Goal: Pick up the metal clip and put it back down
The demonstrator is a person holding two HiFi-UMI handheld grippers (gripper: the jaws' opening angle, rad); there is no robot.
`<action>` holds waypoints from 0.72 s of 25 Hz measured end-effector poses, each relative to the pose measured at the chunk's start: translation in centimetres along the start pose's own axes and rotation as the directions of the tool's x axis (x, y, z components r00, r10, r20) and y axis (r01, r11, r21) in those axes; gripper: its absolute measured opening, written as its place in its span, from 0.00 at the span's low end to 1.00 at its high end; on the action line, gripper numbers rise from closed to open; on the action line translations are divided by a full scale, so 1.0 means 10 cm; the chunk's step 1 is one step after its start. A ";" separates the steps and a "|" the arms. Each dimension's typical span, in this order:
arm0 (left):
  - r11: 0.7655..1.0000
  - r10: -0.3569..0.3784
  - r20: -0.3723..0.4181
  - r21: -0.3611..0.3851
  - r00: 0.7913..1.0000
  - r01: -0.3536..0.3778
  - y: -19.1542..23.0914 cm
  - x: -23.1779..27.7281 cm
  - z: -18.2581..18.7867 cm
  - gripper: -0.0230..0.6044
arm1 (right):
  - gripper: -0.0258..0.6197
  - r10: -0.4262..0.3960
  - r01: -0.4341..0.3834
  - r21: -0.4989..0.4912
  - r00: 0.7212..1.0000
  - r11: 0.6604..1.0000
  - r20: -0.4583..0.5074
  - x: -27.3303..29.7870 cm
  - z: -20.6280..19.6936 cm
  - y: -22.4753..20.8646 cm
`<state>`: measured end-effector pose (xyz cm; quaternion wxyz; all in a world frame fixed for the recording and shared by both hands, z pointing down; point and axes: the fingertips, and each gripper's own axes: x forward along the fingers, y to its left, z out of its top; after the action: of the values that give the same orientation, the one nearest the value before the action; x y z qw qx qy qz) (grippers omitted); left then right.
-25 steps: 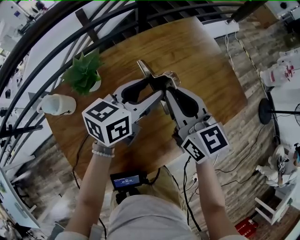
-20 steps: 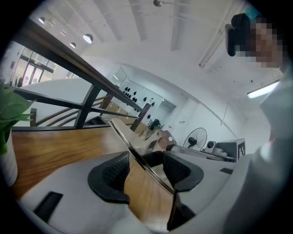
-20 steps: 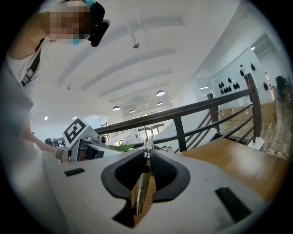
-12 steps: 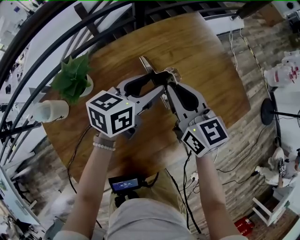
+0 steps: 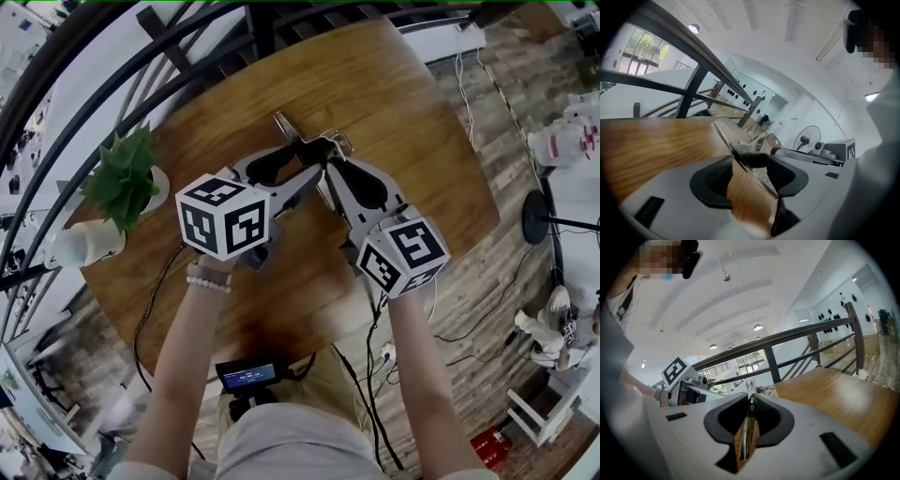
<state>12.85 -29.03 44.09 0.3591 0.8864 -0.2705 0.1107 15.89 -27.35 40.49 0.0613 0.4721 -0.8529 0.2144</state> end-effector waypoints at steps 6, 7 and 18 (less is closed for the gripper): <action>0.999 0.026 -0.049 -0.017 0.998 -0.027 0.22 0.18 -0.07 0.41 | 0.11 -0.006 0.008 0.051 1.000 0.999 -0.028 0.18 -0.15 -0.18; 0.999 0.034 -0.058 -0.017 0.998 -0.035 0.25 0.20 -0.09 0.41 | 0.11 -0.008 0.010 0.055 0.999 0.998 -0.033 0.21 -0.18 -0.21; 0.994 0.105 -0.137 -0.001 0.985 -0.106 0.49 0.38 -0.24 0.41 | 0.10 -0.040 0.046 0.061 0.996 0.997 -0.085 0.40 -0.37 -0.37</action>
<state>13.26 -31.80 50.14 0.3741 0.8597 -0.2921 0.1887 16.39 -30.61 46.20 0.0867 0.4826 -0.8320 0.2595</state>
